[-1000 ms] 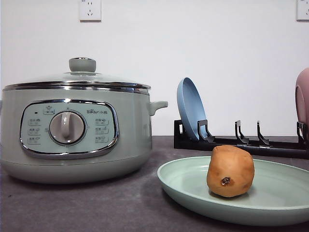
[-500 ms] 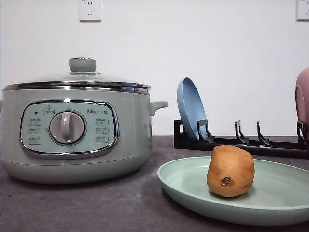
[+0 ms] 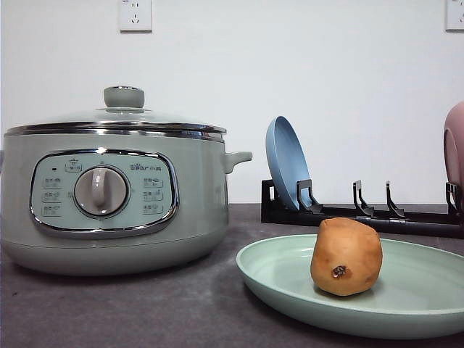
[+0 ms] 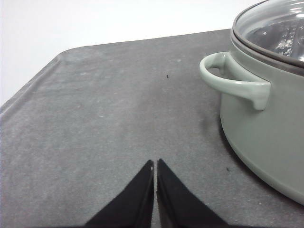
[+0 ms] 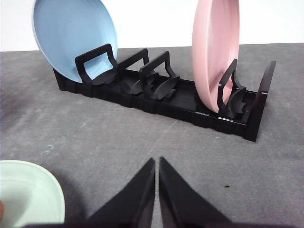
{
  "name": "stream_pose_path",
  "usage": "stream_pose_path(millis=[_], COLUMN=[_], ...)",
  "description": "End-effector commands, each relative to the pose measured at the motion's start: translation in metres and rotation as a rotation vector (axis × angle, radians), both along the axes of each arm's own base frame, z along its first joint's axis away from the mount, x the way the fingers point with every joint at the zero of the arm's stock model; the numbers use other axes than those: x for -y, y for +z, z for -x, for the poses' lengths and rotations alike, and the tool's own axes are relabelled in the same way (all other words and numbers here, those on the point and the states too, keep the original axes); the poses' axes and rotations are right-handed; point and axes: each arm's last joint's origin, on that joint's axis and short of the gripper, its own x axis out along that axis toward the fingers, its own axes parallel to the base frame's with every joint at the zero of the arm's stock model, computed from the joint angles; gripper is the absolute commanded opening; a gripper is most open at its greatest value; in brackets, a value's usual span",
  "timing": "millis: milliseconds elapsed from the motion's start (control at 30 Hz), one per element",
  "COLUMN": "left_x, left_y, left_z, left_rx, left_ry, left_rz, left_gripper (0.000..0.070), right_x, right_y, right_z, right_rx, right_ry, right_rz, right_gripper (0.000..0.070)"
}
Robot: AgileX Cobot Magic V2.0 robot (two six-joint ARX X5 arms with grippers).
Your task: Transfer potato from steamer to green plate
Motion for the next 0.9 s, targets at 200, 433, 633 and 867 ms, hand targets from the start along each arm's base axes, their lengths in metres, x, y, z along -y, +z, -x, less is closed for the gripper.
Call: stream_pose_path(millis=[200,433,633,867], left_x=[-0.0002,-0.0002,-0.0002,-0.0002], left_y=[-0.0073,-0.0073,-0.0073,-0.0073], left_z=[-0.0008,-0.0008,-0.0008,-0.0008], left_rx=[-0.025,-0.025,-0.025,-0.025], left_ry=[0.005,0.005,0.005,0.005], left_rz=[-0.003,-0.003,-0.003,-0.003], left_gripper=[0.0002,0.0002,0.0002,0.0002], right_x=[0.0002,0.0002,0.0002,0.0002], right_y=[-0.0008,-0.0008,-0.0008,-0.0008], right_z=[-0.0002,-0.0002,-0.0002,-0.0002], right_rx=[0.003,0.003,0.003,0.003], right_ry=[-0.004,-0.004,-0.004,-0.004], right_rz=[-0.011,-0.011,-0.011,-0.011], right_gripper=[0.0,0.0,0.0,0.0])
